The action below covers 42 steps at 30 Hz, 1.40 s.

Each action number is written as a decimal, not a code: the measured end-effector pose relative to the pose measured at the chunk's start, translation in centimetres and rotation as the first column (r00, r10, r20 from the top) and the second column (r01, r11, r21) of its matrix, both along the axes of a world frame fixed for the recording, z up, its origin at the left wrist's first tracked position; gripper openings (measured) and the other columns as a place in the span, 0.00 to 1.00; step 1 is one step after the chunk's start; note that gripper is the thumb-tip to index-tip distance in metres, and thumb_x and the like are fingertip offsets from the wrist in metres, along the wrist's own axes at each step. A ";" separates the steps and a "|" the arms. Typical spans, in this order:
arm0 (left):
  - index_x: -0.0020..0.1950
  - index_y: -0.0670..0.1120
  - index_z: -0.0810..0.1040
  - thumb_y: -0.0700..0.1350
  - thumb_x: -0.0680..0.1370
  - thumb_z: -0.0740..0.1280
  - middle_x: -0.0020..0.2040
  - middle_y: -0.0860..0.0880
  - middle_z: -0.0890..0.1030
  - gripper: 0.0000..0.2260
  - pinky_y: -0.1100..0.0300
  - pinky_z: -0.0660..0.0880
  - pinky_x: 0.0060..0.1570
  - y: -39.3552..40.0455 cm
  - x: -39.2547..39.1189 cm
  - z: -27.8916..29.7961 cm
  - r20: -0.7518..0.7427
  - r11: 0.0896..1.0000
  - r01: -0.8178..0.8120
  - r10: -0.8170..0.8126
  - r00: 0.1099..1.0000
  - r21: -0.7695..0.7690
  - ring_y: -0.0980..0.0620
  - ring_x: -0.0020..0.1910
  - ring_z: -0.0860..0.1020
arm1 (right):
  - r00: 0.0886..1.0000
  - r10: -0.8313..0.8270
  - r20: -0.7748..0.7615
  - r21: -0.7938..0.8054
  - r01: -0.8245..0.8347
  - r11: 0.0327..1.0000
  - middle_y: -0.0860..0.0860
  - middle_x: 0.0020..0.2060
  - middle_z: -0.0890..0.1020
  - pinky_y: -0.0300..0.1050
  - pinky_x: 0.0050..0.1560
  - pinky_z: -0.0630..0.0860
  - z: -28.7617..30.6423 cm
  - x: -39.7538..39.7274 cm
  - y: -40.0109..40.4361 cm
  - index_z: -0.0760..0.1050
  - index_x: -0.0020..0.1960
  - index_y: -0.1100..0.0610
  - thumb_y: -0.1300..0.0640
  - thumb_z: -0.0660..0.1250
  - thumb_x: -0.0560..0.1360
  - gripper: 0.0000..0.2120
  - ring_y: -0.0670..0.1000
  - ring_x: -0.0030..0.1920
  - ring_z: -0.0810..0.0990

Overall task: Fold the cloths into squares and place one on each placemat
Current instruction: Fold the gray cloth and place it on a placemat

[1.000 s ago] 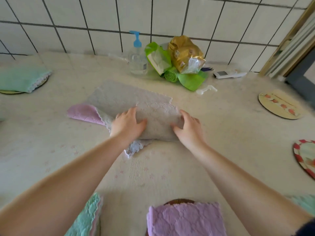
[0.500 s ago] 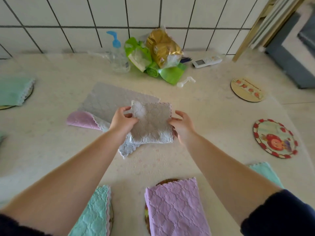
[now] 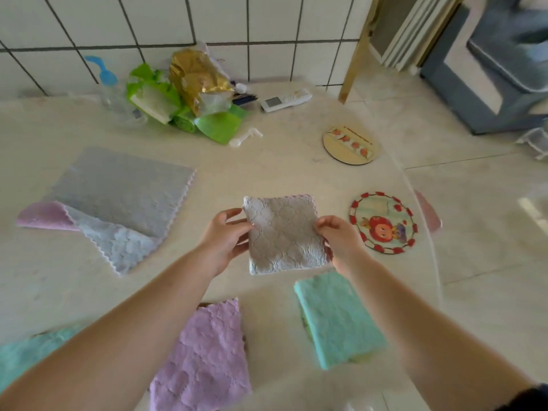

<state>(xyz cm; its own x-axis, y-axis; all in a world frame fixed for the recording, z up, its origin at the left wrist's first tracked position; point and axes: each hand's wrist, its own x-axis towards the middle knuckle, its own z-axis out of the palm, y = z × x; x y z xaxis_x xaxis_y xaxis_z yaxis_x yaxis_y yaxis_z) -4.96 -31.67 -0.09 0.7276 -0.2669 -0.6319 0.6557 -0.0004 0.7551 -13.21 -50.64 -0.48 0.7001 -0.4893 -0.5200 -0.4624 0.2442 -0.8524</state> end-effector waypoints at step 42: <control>0.63 0.46 0.70 0.41 0.73 0.71 0.51 0.48 0.79 0.20 0.55 0.77 0.48 -19.3 -1.8 -3.6 0.143 0.939 0.112 -0.166 0.976 0.326 0.51 0.50 0.77 | 0.984 0.174 -0.030 -0.677 -0.148 0.721 0.44 0.57 0.78 0.40 0.59 0.71 -1.2 -2.2 -19.8 0.77 0.57 0.47 0.52 0.60 0.77 0.11 0.41 0.56 0.75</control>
